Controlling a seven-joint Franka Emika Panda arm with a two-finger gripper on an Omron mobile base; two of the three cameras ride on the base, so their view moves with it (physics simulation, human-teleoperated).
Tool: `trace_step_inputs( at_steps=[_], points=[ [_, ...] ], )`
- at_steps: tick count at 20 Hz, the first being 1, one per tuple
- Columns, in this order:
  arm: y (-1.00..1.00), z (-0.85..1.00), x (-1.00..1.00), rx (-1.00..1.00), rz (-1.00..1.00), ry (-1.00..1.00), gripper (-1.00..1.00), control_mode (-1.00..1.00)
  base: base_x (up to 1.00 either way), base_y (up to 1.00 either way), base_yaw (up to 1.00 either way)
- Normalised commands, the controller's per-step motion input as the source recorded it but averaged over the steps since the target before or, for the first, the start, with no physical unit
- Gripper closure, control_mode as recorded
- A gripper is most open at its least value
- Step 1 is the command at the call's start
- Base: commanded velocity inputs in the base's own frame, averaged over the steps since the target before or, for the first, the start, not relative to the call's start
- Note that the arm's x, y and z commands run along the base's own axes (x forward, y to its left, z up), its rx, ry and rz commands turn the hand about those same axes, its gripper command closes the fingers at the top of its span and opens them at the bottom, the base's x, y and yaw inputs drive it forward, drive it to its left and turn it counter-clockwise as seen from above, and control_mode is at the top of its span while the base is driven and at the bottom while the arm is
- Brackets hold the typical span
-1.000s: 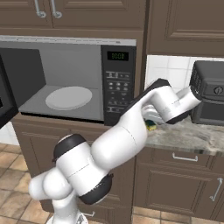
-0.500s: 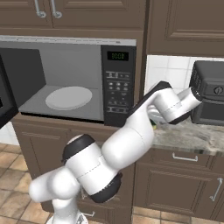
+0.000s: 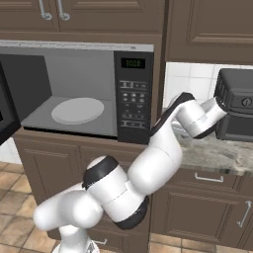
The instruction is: Place the sponge inside the microwave to prepare for sanitizing.
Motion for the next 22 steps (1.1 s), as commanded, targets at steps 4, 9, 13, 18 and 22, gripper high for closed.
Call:
trace_step_inputs(
  at_steps=[4, 9, 13, 18, 22],
  points=[
    [0.0, -0.12, 0.2, 0.0, 0.0, 0.0, -1.0, -1.0, 0.0, 0.0, 0.0],
    [0.01, -0.2, 0.17, 0.0, 0.0, 0.0, -1.0, -1.0, 0.0, 0.0, 0.0],
    [0.0, -0.19, 0.14, 0.0, 0.0, 0.0, -1.0, -1.0, 0.0, 0.0, 0.0],
    [0.02, -0.15, 0.04, 0.0, 0.02, 0.0, -1.0, -1.0, 0.0, 0.0, 0.0],
    [0.06, -0.12, 0.0, 0.0, 0.02, -0.01, -1.0, -1.0, 0.0, 0.0, 0.0]
  ],
)
